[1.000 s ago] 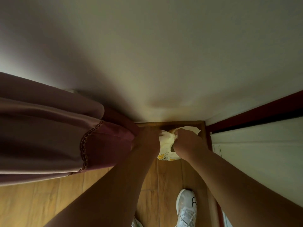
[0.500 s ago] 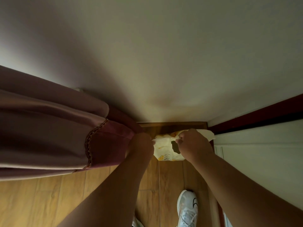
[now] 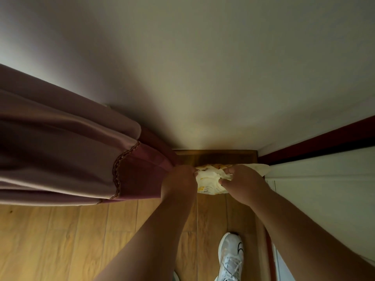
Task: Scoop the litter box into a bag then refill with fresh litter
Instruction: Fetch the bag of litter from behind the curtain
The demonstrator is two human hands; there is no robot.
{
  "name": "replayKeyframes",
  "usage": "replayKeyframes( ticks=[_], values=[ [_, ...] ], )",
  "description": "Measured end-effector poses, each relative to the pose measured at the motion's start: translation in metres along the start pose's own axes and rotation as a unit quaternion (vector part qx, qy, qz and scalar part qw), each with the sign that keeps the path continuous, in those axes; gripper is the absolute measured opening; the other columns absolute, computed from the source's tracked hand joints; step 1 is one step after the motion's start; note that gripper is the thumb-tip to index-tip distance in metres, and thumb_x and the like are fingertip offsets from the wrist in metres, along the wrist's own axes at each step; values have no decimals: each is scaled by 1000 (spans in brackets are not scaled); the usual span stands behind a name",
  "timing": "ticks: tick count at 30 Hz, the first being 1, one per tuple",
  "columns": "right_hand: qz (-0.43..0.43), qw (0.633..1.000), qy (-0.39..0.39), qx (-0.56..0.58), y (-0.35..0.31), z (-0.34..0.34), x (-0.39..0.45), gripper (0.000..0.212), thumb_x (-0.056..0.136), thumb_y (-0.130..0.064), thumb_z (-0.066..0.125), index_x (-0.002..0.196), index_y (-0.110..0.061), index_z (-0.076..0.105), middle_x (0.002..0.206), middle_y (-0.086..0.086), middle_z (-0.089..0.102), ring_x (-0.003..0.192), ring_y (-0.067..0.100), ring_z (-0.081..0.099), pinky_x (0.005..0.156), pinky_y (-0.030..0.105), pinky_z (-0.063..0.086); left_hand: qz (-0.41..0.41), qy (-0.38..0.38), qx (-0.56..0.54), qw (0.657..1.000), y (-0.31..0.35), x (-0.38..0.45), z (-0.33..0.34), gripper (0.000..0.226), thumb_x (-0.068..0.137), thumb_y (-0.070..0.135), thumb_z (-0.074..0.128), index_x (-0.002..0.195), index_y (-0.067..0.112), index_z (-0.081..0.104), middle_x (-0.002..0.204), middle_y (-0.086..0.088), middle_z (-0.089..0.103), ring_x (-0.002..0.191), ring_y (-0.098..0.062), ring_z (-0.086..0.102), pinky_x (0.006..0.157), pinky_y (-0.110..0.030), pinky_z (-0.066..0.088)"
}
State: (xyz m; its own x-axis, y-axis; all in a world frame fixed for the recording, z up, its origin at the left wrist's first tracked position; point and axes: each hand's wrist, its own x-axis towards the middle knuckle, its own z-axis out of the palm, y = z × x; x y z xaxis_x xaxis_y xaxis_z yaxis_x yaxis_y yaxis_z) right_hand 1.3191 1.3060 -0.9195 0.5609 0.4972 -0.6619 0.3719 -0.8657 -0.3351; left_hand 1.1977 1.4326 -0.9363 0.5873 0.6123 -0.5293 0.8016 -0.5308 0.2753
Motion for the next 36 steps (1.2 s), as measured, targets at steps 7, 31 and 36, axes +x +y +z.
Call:
replayKeyframes(
  ticks=[7, 31, 36],
  values=[
    [-16, 998, 50, 30, -14, -25, -23, 44, 97, -40, 64, 137, -22, 62, 129, -2, 68, 106, 11, 66, 63, 13, 36, 15, 22, -52, 998, 2, -19, -25, 32, 107, 24, 47, 126, 32, 71, 118, 4, 73, 104, -14, 69, 89, -32, 58],
    [-57, 983, 175, 12, -128, -290, -283, 24, 99, -42, 56, 100, -23, 71, 84, -10, 65, 76, 10, 63, 70, 34, 54, 120, 101, -264, 952, 112, -212, -309, 23, 106, 28, 51, 121, 26, 68, 101, 4, 76, 94, -15, 71, 86, -33, 56],
    [-98, 966, 228, 77, -160, -369, -377, 6, 94, -37, 66, 97, -40, 70, 88, -22, 60, 79, -1, 59, 61, 25, 44, 168, 149, -295, 929, 142, -289, -397, 18, 106, 34, 53, 110, 34, 70, 92, 12, 75, 84, -8, 71, 79, -39, 60]
  ],
)
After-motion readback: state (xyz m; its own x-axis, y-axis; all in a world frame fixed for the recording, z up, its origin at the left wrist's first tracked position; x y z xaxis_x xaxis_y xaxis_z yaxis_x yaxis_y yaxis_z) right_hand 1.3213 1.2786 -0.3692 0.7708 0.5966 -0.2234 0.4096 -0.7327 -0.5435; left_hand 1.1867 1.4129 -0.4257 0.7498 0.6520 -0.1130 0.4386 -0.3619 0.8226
